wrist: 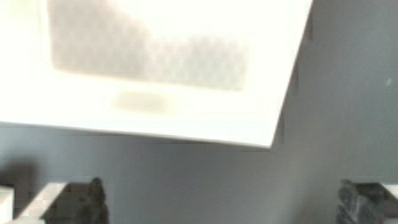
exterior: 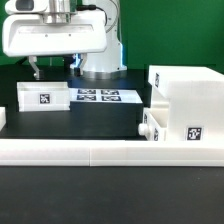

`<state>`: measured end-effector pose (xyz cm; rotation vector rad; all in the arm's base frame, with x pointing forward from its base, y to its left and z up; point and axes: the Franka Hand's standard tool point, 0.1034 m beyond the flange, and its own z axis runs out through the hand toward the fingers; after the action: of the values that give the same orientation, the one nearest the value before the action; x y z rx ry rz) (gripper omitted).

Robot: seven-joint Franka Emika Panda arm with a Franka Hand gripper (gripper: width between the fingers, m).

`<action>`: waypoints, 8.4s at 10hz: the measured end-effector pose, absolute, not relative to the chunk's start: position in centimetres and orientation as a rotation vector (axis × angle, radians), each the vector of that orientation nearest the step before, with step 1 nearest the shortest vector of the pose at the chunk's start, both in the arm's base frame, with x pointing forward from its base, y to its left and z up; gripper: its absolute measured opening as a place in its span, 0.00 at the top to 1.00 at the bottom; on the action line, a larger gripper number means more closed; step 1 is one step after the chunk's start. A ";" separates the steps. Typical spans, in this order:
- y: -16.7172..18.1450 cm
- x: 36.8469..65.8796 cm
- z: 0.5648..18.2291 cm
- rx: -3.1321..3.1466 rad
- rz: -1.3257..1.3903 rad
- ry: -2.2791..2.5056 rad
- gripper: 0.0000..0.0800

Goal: Assemble drawer

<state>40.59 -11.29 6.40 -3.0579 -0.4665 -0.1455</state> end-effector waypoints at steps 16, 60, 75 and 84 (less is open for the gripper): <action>-10.3 36.0 0.5 -3.061 -0.124 -0.375 0.19; -4.7 53.6 5.6 -2.410 -0.099 -1.968 0.95; -0.9 55.0 5.3 -2.188 -0.052 -2.169 0.95; -0.8 54.9 5.1 -2.143 -0.078 -2.227 0.95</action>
Offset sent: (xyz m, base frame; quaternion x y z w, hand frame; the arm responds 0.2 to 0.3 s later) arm 0.0000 0.0000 0.0000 0.0000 0.0000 0.0000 1.0000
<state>54.88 -0.83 5.08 -2.1426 -2.2270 -0.0784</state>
